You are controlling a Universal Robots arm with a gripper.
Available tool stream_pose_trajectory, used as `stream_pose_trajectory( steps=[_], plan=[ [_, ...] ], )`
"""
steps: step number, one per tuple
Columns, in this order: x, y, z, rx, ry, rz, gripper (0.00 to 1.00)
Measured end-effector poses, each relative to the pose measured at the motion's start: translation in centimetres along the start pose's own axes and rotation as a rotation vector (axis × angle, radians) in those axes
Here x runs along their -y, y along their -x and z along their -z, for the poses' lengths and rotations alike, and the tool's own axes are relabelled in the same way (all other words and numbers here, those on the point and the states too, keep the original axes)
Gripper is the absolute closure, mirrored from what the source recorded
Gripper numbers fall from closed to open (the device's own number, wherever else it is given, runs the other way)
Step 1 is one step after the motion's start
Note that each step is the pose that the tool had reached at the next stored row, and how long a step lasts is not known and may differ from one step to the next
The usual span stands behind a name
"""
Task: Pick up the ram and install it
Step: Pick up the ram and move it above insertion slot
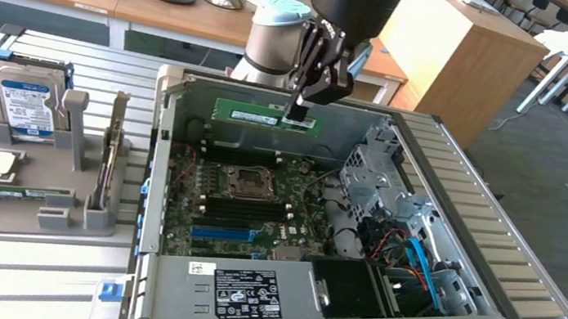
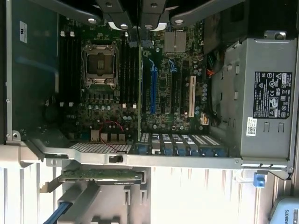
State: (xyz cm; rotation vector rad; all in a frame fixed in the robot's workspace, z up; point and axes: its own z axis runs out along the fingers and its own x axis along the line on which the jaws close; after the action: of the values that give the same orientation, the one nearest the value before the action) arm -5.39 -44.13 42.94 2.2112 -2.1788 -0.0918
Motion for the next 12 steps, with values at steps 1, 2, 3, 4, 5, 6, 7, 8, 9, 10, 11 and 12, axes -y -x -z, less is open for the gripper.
stream_pose_trajectory(
  steps=[1, 2, 3, 4, 5, 6, 7, 8, 9, 10, 11, 12],
  plan=[
    [0.0, 0.0, 0.0, 0.0, -0.0029, 0.0, 0.89],
    [0.0, 0.0, 0.0, -0.0002, -0.0059, 0.001, 0.89],
    [0.0, 0.0, 0.0, -0.0002, -0.0088, 0.001, 0.89],
    [-0.01, 0.0, 0.0, -0.0003, -0.0118, 0.001, 0.89],
    [-0.01, 0.0, 0.0, -0.0003, -0.0148, 0.001, 0.89],
    [-0.01, 0.0, 0.0, -0.0003, -0.0174, 0.002, 0.89],
    [-0.01, 0.0, -0.01, -0.0003, -0.0182, 0.002, 0.89],
    [-0.01, 0.0, 0.0, -0.0003, -0.0181, 0.002, 0.89],
    [-0.01, 0.0, 0.0, -0.0004, -0.0182, 0.002, 0.89],
    [-0.01, 0.0, 0.0, -0.0004, -0.0182, 0.002, 0.89],
    [0.01, 0.0, 0.0, -0.0004, -0.0182, 0.002, 0.89],
    [0.07, -0.01, 0.01, -0.0004, -0.0182, 0.002, 0.89]
  ],
)
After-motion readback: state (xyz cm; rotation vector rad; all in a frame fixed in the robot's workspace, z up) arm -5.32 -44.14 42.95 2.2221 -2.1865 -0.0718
